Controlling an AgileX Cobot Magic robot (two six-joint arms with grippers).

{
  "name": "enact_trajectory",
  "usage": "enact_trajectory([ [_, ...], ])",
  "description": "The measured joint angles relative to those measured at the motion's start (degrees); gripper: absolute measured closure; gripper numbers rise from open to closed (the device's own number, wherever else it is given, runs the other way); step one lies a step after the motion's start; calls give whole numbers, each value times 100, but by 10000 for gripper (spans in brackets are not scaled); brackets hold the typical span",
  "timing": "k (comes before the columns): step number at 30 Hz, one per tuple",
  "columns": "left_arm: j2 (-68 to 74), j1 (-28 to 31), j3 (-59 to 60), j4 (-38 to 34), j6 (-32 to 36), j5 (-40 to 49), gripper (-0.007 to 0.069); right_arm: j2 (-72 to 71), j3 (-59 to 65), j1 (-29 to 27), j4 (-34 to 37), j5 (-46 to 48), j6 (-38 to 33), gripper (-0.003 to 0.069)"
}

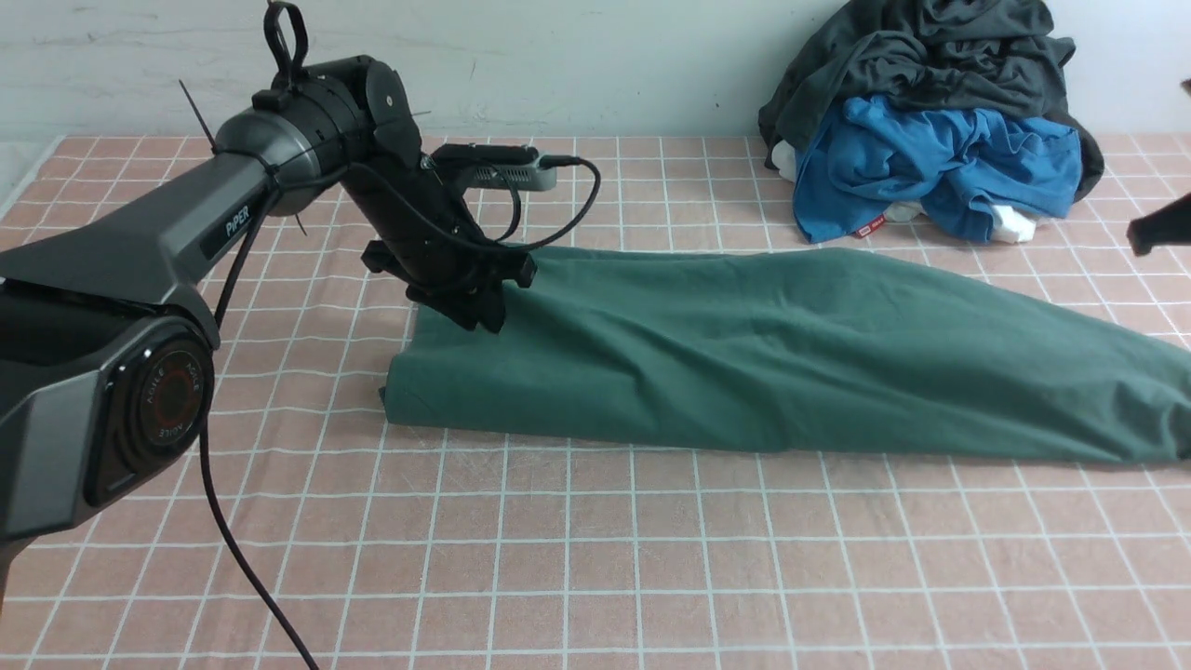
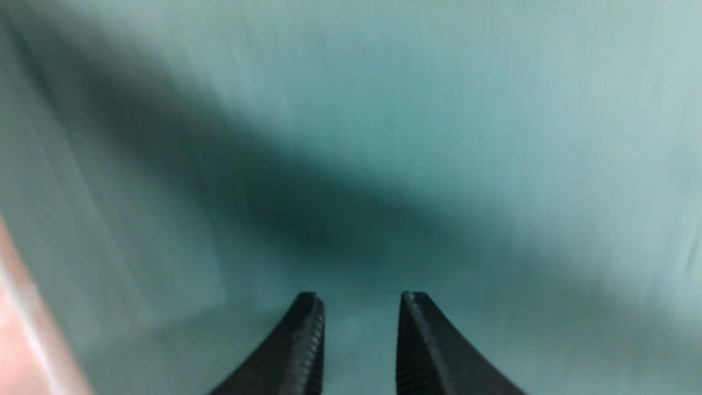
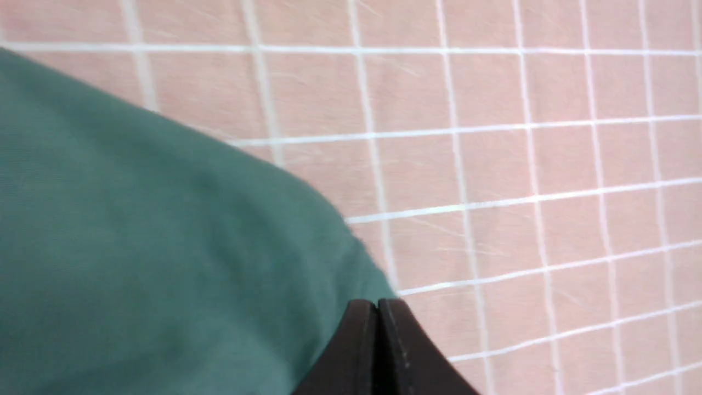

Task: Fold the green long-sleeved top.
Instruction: Use both arms to drag the lower edge of the fabric forward and fold it over the upper edge

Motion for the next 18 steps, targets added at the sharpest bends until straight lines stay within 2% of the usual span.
enact_trajectory([
  [2,50,0,0,-232,-6,-405,440,-94,115,-5,940,139,-767,671],
  [4,125,0,0,-391,8,-767,440,4,347,-5,1660,237,-1156,671],
  [6,231,-11,0,-378,37,-1084,440,210,644,-5,1947,259,-1400,671],
  [8,351,-11,0,-181,26,-1391,440,492,833,-11,1928,195,-1527,671],
  [12,386,53,0,396,-204,-1873,447,816,917,-36,1276,-153,-1247,671],
  [15,377,221,0,844,-592,-2161,447,882,917,-66,-162,-551,-58,671],
  [18,257,363,0,899,-734,-1943,447,857,917,-121,-1022,-596,640,671],
])
